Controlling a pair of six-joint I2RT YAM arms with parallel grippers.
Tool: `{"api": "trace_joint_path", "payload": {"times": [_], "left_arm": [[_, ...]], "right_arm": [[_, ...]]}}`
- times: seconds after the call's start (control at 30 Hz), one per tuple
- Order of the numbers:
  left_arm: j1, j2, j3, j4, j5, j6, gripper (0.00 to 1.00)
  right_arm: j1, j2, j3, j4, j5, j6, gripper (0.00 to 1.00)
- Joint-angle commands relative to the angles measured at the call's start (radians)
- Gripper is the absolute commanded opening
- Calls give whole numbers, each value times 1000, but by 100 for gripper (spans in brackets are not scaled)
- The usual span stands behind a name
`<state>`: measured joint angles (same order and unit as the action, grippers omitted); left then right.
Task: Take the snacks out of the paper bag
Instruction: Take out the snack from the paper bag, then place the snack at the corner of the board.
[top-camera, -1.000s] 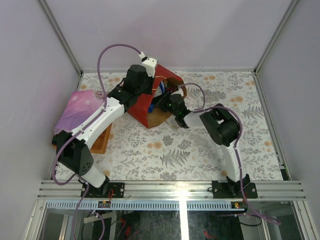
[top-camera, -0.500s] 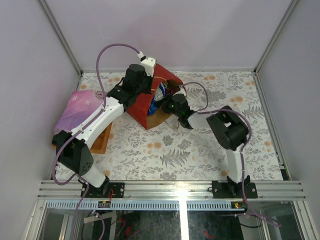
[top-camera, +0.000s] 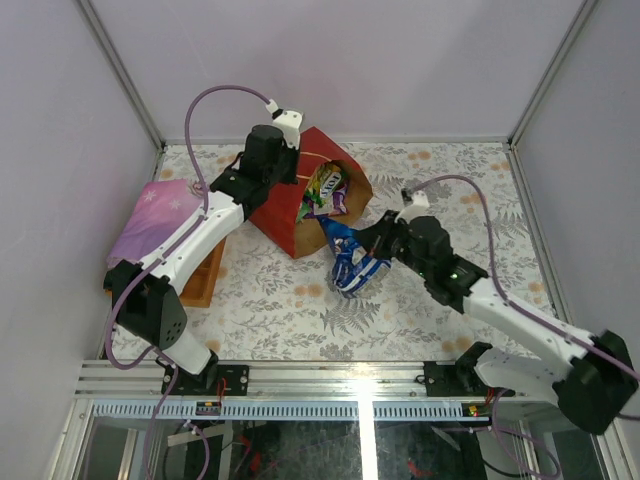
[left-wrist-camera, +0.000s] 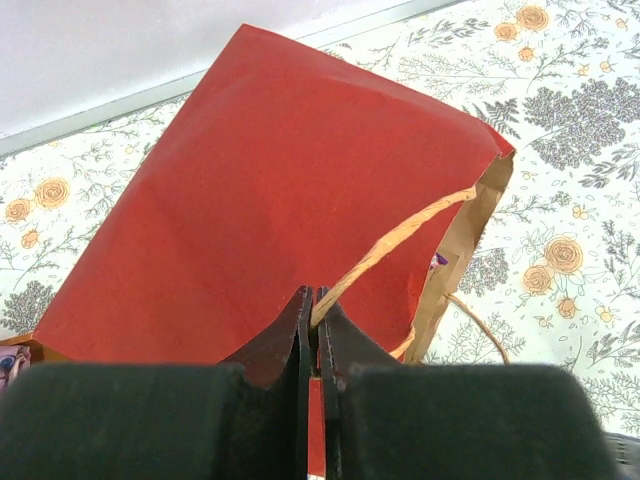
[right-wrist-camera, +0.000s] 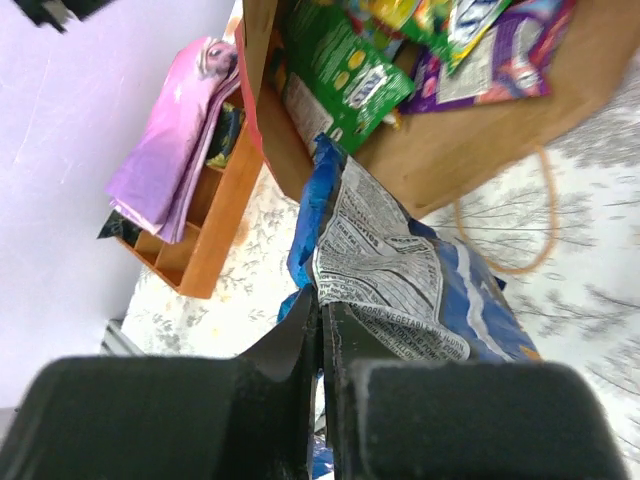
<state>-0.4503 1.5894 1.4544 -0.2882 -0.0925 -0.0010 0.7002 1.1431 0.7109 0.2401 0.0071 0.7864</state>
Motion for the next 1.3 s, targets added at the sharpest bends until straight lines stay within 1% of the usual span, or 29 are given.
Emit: {"api": "trace_joint_path", "payload": {"times": [0.0,0.1,0.17,0.2,0.27,0.37,0.43,0.53,0.63,0.7,0.8,0.97,1.07,1.13,1.17,1.2,1.23,1.27], "left_arm": [[9,5,31,40,6,-22,2],[9,1,31,40,9,-32,2],[10,2,35,36,17,-34,2],[10,1,39,33,23,-36,3],[10,0,43,22,29,-34,3],[10,-8,29,4,13,-31,2],[10,-18,6,8,6,-30,2],[17,-33,-22,18,9,-33,3],[30,-37,-25,17,25,-38,3],[40,-42,-25,15,39,-35,3],[57,-53,-40,22,50,-37,3],[82,-46,-56,36,88,-50,3],[87,-35,-51,28,92,-50,3],[89,-32,-52,26,91,-50,3],[90,-30,-52,26,89,-49,3],[91,-29,-52,25,88,-50,3],[91,-27,-52,24,89,-49,3],[92,-25,-51,21,88,-49,3]], "right_arm": [[2,-223,42,-263,227,-183,0],[-16,-285,112,-379,397,-273,0],[-52,-283,151,-411,486,-309,0],[-78,-273,156,-399,501,-321,0],[-156,-223,174,-374,461,-322,0],[-299,-119,240,-368,330,-269,0],[-371,-46,279,-336,282,-238,0],[-479,97,364,-306,243,-206,0],[-623,253,469,-296,151,-134,0],[-684,341,532,-247,143,-156,0],[-709,466,687,-249,219,-274,0],[-721,722,1054,-402,225,-453,0],[-734,868,1275,-539,204,-482,0],[-745,938,1330,-582,203,-476,1],[-749,965,1339,-591,208,-466,18],[-755,986,1338,-595,204,-459,42],[-760,1004,1330,-597,201,-446,63],[-763,1014,1321,-597,192,-433,79]]}}
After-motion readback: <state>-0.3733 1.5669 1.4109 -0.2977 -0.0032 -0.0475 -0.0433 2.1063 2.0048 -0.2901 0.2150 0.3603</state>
